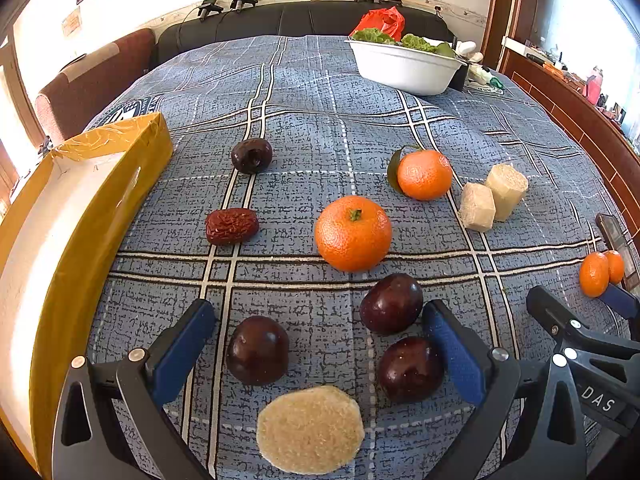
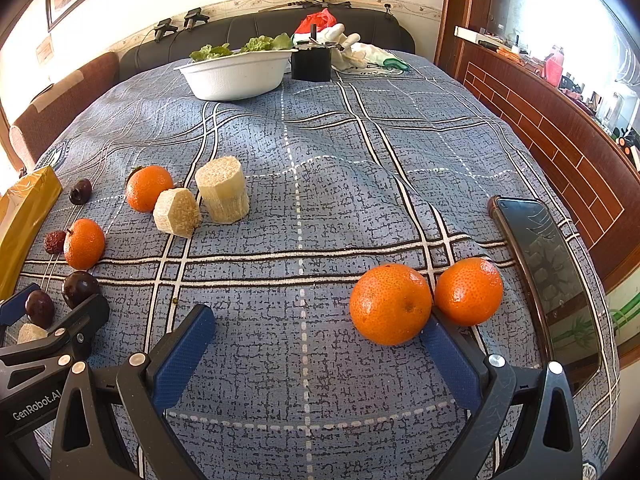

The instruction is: Organize fruits

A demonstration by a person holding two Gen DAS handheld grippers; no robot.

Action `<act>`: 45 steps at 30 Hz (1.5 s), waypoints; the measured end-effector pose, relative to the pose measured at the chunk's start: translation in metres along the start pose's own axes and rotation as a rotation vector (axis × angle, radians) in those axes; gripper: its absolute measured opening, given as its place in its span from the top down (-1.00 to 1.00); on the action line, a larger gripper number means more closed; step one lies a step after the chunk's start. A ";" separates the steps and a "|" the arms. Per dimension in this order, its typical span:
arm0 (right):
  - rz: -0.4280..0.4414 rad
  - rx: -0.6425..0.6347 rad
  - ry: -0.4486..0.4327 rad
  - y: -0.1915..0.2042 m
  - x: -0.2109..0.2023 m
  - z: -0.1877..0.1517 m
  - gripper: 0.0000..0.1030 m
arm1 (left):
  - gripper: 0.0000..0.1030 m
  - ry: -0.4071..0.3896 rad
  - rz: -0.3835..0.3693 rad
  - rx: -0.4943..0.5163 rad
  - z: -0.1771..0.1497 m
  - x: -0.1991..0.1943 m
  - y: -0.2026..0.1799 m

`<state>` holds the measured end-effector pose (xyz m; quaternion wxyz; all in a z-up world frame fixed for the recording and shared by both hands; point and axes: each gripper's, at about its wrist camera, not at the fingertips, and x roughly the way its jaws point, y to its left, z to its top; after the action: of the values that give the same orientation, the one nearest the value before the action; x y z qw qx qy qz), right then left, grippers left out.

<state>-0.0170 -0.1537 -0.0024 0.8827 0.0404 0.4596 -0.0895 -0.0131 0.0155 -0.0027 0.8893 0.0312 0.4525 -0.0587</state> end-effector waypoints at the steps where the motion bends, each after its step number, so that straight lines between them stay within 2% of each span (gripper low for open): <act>1: 0.000 0.000 0.000 0.000 0.000 0.000 -1.00 | -1.00 0.000 0.001 0.000 0.003 -0.003 0.007; 9: 0.001 0.000 0.000 0.001 0.002 0.001 -1.00 | -1.00 0.002 0.020 -0.025 0.003 -0.004 0.009; 16: 0.009 0.001 0.031 -0.002 -0.001 -0.001 -1.00 | -1.00 0.060 -0.001 0.015 0.004 -0.003 0.001; 19: -0.009 0.016 0.080 0.000 -0.002 0.001 -1.00 | -1.00 0.076 -0.016 0.044 0.001 -0.006 -0.002; 24: -0.009 0.008 0.076 0.001 -0.002 -0.003 -1.00 | -1.00 0.090 -0.054 0.076 -0.013 -0.018 -0.004; 27: -0.014 0.008 0.068 0.002 -0.005 -0.006 -1.00 | -0.99 0.069 -0.093 0.029 -0.020 -0.036 0.006; 30: -0.017 0.009 0.068 0.003 -0.010 -0.012 -0.99 | -0.98 -0.032 -0.135 -0.030 -0.022 -0.074 0.027; 33: -0.005 0.014 0.051 0.001 -0.026 -0.019 -0.97 | -0.98 -0.164 -0.141 -0.087 -0.022 -0.120 0.056; 36: 0.013 0.027 -0.014 -0.003 -0.055 -0.018 -0.97 | -0.98 -0.303 -0.062 -0.149 -0.019 -0.170 0.089; 40: 0.031 0.025 -0.181 -0.011 -0.113 -0.006 -0.97 | -0.98 -0.501 0.013 -0.183 -0.021 -0.237 0.118; 42: 0.041 0.020 -0.299 -0.015 -0.144 0.000 -1.00 | -1.00 -0.559 0.024 -0.185 -0.022 -0.256 0.126; 43: 0.052 0.018 -0.338 -0.018 -0.152 0.002 -1.00 | -1.00 -0.566 0.007 -0.187 -0.021 -0.258 0.132; 45: 0.070 0.023 -0.332 -0.022 -0.152 0.009 -1.00 | -1.00 -0.535 -0.031 -0.186 -0.020 -0.250 0.134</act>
<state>-0.0997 -0.1583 0.1275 0.9485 0.0510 0.3048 -0.0691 -0.1569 0.1697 0.1879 0.9752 -0.0743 0.2054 -0.0367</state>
